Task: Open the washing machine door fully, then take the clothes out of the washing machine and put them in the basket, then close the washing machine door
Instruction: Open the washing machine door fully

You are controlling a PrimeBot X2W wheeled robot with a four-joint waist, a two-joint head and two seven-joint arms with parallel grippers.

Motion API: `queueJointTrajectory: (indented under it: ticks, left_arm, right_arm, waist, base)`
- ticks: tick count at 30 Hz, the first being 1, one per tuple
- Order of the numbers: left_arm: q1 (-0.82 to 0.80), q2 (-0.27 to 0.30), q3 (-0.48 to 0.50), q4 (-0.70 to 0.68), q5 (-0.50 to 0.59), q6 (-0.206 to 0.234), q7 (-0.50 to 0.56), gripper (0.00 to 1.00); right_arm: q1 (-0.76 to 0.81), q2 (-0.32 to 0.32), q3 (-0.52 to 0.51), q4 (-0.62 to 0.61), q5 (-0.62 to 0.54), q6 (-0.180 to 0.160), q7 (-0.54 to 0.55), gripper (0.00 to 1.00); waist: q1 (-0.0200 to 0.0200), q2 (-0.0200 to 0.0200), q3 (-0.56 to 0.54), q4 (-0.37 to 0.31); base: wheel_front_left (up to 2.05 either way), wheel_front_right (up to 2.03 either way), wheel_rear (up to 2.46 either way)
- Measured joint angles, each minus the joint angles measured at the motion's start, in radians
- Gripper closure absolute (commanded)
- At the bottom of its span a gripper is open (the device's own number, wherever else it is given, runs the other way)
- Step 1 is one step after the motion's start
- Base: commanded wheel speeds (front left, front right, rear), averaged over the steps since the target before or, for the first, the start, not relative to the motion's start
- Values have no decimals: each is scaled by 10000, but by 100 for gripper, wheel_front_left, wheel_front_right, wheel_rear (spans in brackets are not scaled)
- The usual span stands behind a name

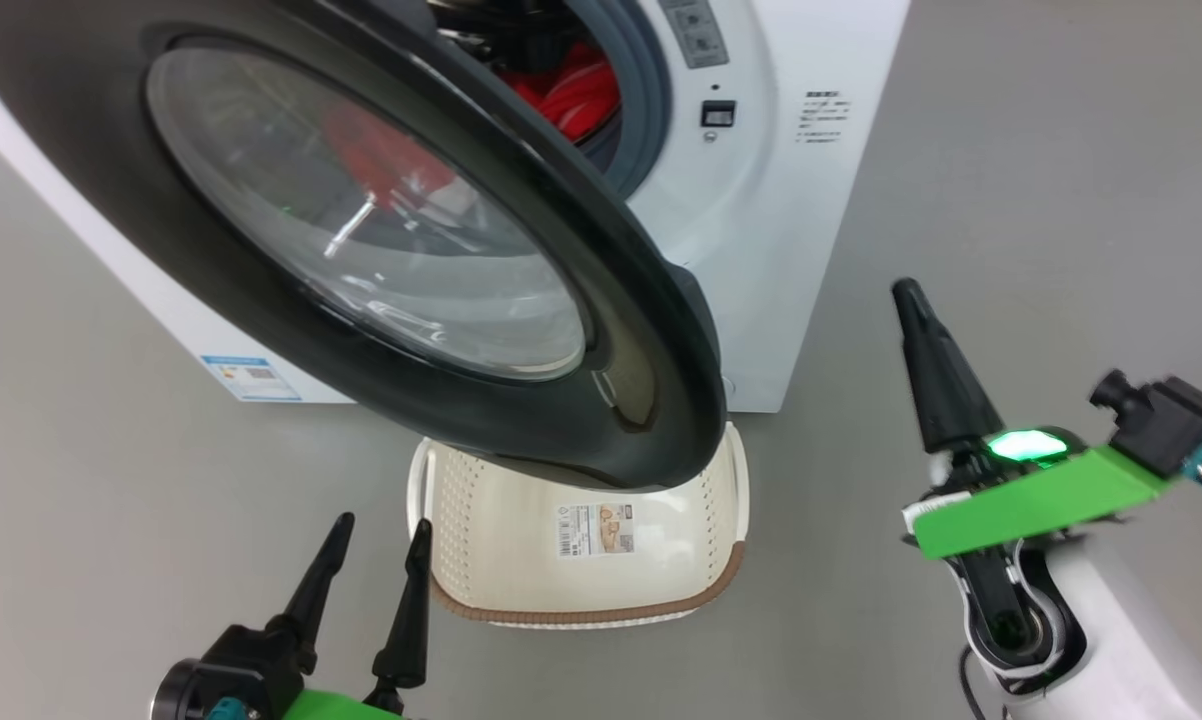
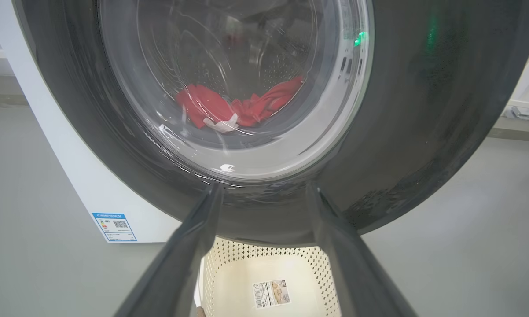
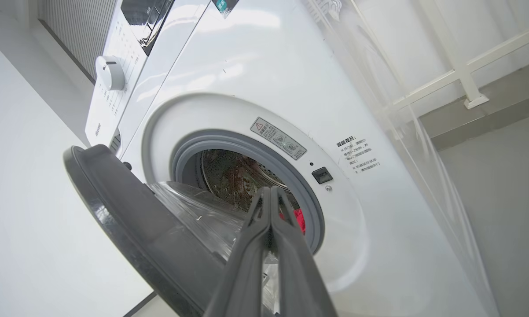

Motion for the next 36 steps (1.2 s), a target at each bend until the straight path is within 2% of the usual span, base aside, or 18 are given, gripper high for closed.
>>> queueJointTrajectory:
  ticks: [4,9,17,25,36]
  left_arm:
    - [0,2,-69,10,0,0,0,0]
    - [-4,0,-125,19,-79,0,0,0]
    - [-22,0,-211,50,-163,0,0,0]
    - [-64,-2,-410,102,-314,0,0,0]
    - [-88,-2,-483,151,-408,0,0,0]
  right_arm:
    - [-570,-527,934,-8,2261,0,0,100]
    - [-1413,-1402,2104,-23,4178,0,107,100]
    - [-2260,-1877,2955,201,6401,0,1785,100]
    - [-2383,-1948,2941,602,7108,0,3509,100]
    - [-2411,-1741,2479,830,7095,-10,4426,100]
  waist:
    - [0,0,39,170]
    - [0,0,136,340]
    - [0,0,379,523]
    - [0,0,564,803]
    - [0,0,509,1139]
  base:
    - [0,0,0]
    - [0,0,0]
    - [0,0,0]
    - [0,0,0]
    - [0,0,0]
